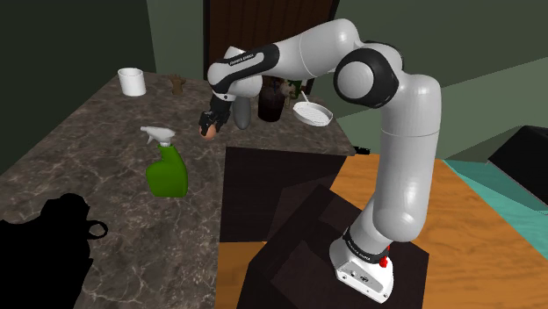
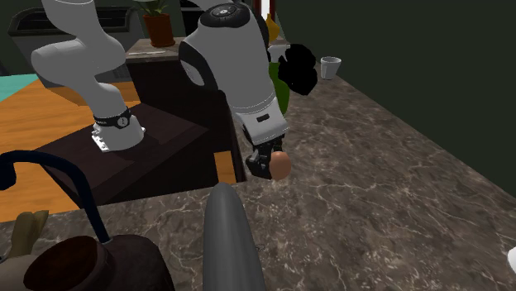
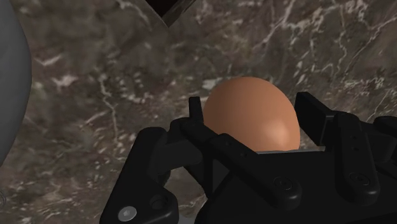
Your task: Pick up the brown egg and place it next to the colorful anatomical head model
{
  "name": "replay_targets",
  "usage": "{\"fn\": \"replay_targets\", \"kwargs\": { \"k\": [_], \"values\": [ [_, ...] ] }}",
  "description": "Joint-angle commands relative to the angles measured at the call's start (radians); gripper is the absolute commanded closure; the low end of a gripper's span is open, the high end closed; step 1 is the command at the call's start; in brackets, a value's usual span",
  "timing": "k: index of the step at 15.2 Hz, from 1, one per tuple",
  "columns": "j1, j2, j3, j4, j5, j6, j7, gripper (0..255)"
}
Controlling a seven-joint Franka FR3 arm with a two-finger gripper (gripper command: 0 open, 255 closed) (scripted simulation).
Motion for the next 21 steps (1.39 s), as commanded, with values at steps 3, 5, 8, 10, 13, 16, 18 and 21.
{"fn": "replay_targets", "kwargs": {
  "k": [3,5,8,10,13,16,18,21],
  "values": [
    [0.002,-0.021,-0.004,0.010,-0.009,-0.030,0.012,255],
    [0.003,-0.034,-0.006,0.018,-0.015,-0.050,0.020,255],
    [0.004,-0.052,-0.010,0.033,-0.024,-0.082,0.032,255],
    [0.004,-0.063,-0.012,0.043,-0.030,-0.103,0.040,255],
    [0.005,-0.079,-0.014,0.061,-0.038,-0.135,0.052,255],
    [0.005,-0.093,-0.017,0.081,-0.045,-0.168,0.063,255],
    [0.005,-0.101,-0.018,0.096,-0.050,-0.190,0.071,255],
    [0.005,-0.113,-0.020,0.119,-0.057,-0.224,0.082,255]
  ]
}}
